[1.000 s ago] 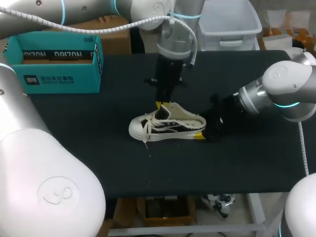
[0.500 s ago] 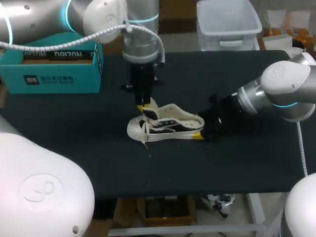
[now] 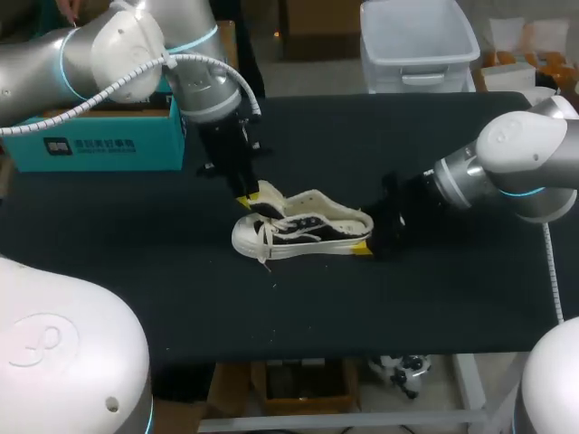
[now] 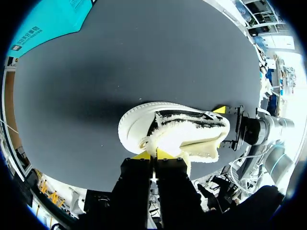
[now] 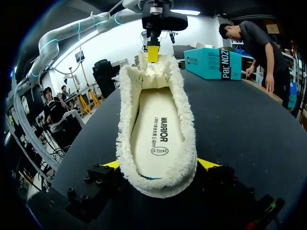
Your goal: Open the shoe tongue, take the insole out of the shoe, put the insole back into the shoe, and pack the shoe into the shoebox
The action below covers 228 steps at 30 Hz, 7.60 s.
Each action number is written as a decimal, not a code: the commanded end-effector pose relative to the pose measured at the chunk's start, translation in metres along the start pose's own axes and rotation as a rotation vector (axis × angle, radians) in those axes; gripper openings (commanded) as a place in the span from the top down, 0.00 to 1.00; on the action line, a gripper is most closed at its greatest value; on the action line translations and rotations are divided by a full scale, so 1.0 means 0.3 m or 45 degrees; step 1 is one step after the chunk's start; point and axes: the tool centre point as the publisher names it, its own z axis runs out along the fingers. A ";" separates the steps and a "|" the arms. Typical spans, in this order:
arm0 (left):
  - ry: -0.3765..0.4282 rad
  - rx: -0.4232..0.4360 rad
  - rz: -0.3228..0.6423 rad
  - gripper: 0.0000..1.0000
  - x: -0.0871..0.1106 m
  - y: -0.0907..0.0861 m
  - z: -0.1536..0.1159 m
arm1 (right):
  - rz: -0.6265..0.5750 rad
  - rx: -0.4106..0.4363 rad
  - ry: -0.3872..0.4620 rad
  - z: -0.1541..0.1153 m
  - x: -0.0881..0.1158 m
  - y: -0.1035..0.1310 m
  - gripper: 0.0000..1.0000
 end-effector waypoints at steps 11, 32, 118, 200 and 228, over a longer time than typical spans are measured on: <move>-0.064 0.057 0.297 0.62 0.100 0.106 -0.181 | -0.001 -0.003 -0.001 0.011 -0.003 -0.034 1.00; -0.693 -0.225 1.828 1.00 0.289 0.090 -0.187 | -0.001 -0.003 -0.001 0.011 -0.003 -0.034 1.00; -0.367 -0.185 2.160 1.00 0.247 0.016 0.375 | -0.001 -0.003 -0.001 0.011 -0.003 -0.034 1.00; -0.669 0.002 2.088 0.77 0.165 -0.213 0.670 | -0.001 -0.003 -0.001 0.011 -0.003 -0.034 1.00; -0.657 0.173 2.196 1.00 0.210 -0.313 0.503 | -0.001 -0.003 -0.001 0.011 -0.003 -0.034 1.00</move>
